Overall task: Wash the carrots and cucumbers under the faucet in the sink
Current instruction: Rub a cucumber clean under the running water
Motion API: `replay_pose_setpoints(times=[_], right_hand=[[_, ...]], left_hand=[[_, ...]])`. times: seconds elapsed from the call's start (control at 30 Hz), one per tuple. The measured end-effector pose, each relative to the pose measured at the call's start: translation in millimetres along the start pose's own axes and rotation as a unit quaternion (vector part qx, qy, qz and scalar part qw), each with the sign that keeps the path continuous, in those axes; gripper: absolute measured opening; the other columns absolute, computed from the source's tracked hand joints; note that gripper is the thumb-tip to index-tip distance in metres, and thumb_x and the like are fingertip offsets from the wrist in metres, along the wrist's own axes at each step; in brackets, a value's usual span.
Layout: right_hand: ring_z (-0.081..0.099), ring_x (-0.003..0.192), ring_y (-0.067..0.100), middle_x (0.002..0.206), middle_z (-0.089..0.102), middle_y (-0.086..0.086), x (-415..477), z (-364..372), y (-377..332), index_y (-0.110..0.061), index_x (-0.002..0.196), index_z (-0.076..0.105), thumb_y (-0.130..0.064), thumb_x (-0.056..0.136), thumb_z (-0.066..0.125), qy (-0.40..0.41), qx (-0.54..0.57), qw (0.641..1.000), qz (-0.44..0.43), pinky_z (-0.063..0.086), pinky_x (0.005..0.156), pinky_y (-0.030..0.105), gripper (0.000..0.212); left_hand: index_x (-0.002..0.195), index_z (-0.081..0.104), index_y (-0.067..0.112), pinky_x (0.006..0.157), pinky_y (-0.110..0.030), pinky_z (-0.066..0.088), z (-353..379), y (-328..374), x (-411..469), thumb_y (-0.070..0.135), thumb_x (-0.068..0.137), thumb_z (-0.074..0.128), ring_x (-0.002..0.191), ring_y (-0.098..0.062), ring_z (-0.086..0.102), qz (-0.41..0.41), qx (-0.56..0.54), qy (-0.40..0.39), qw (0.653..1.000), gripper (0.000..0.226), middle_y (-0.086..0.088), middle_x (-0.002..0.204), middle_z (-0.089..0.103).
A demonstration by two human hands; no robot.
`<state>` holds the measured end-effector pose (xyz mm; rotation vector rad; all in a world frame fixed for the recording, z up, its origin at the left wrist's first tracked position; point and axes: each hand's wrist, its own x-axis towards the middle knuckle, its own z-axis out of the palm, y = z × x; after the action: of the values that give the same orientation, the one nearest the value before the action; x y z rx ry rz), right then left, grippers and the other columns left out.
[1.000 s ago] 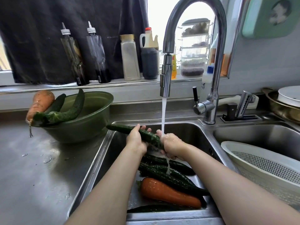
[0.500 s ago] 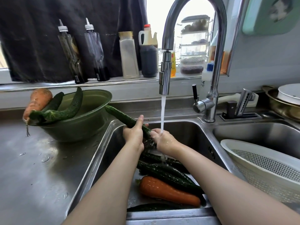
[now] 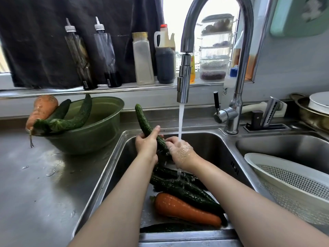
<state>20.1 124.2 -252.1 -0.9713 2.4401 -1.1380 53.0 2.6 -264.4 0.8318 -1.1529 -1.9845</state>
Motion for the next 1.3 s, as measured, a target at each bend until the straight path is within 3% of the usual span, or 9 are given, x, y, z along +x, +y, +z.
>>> replay_pose_setpoints(times=[0.2,0.37,0.5,0.7,0.87,0.93,1.1,1.2,1.3], right_hand=[[0.062,0.115,0.023,0.129,0.065,0.007,2.1,4.4,0.5,-0.023,0.147,0.049,-0.028,0.107,0.045,-0.044,0.082,0.996,-0.011,0.048,0.100,0.037,0.041],[0.059,0.053,0.020,0.082,0.069,0.009,-4.4,1.0,-2.4,-0.016,0.116,0.062,-0.053,0.105,0.036,-0.026,0.167,0.984,0.052,0.049,0.052,0.032,0.048],[0.046,0.036,0.017,0.055,0.061,0.005,-12.1,-11.3,-4.7,-0.009,0.084,0.067,-0.085,0.091,0.024,-0.069,0.149,0.973,0.161,0.039,0.041,0.021,0.087],[0.058,0.060,0.022,0.067,0.062,0.004,-5.3,-14.3,-5.6,-0.018,0.089,0.069,-0.090,0.087,0.010,-0.036,0.011,0.985,0.166,0.048,0.068,0.033,0.093],[0.060,0.102,0.026,0.105,0.061,0.004,-2.1,-14.6,6.2,-0.022,0.125,0.057,-0.056,0.104,0.041,-0.039,-0.015,0.998,0.036,0.039,0.076,0.031,0.043],[0.061,0.104,0.027,0.103,0.059,0.000,-0.2,-13.2,10.3,-0.021,0.132,0.053,-0.048,0.103,0.052,-0.039,-0.039,0.998,0.018,0.041,0.082,0.031,0.040],[0.063,0.107,0.033,0.107,0.064,0.007,-10.3,-18.5,0.5,-0.024,0.124,0.056,-0.056,0.104,0.041,0.037,-0.135,0.989,-0.038,0.050,0.087,0.039,0.040],[0.058,0.121,0.037,0.128,0.062,0.014,-12.1,-30.9,-5.7,-0.031,0.151,0.045,-0.049,0.109,0.025,0.072,-0.171,0.981,0.049,0.047,0.091,0.042,0.050],[0.062,0.117,0.034,0.125,0.066,0.014,-5.0,-31.5,-5.2,-0.015,0.144,0.056,-0.063,0.104,0.017,0.095,-0.173,0.965,0.174,0.045,0.089,0.042,0.073]], left_hand=[[0.132,0.055,-0.002,0.102,-0.044,0.055,2.8,6.0,-3.9,0.018,0.101,0.065,0.111,-0.022,0.072,0.017,0.020,-0.125,0.992,0.038,-0.009,0.112,0.076],[0.106,0.067,0.005,0.098,-0.048,0.054,-0.4,5.9,-4.8,0.022,0.104,0.058,0.100,-0.026,0.073,-0.041,0.032,-0.191,0.980,0.019,-0.016,0.111,0.074],[0.126,0.054,-0.001,0.079,-0.038,0.062,5.7,5.3,-12.4,0.014,0.101,0.064,0.090,-0.025,0.077,-0.027,0.021,-0.185,0.982,0.031,-0.017,0.100,0.078],[0.128,0.045,0.006,0.083,-0.041,0.062,12.9,5.8,-17.9,0.006,0.098,0.066,0.095,-0.030,0.075,0.040,-0.013,-0.143,0.989,0.037,-0.019,0.105,0.074],[0.127,0.047,0.020,0.103,-0.053,0.053,12.7,8.0,-8.5,0.006,0.098,0.066,0.090,-0.015,0.075,0.091,-0.050,-0.102,0.989,0.038,-0.002,0.114,0.065],[0.126,0.044,0.024,0.099,-0.062,0.053,11.5,11.2,-6.2,0.008,0.099,0.065,0.089,-0.018,0.074,0.076,-0.076,-0.104,0.989,0.038,-0.005,0.120,0.062],[0.146,0.037,0.008,0.076,-0.045,0.063,9.4,12.1,-8.9,0.008,0.097,0.067,0.083,-0.025,0.074,0.013,-0.093,-0.135,0.986,0.057,-0.016,0.111,0.066],[0.145,0.040,0.005,0.087,-0.048,0.062,16.0,7.5,-15.2,0.005,0.098,0.064,0.089,-0.027,0.073,-0.003,-0.083,-0.164,0.983,0.052,-0.020,0.108,0.065],[0.145,0.037,0.002,0.069,-0.034,0.063,21.9,5.9,-22.5,0.002,0.101,0.059,0.073,-0.018,0.075,-0.015,-0.108,-0.185,0.977,0.049,-0.014,0.097,0.063]])
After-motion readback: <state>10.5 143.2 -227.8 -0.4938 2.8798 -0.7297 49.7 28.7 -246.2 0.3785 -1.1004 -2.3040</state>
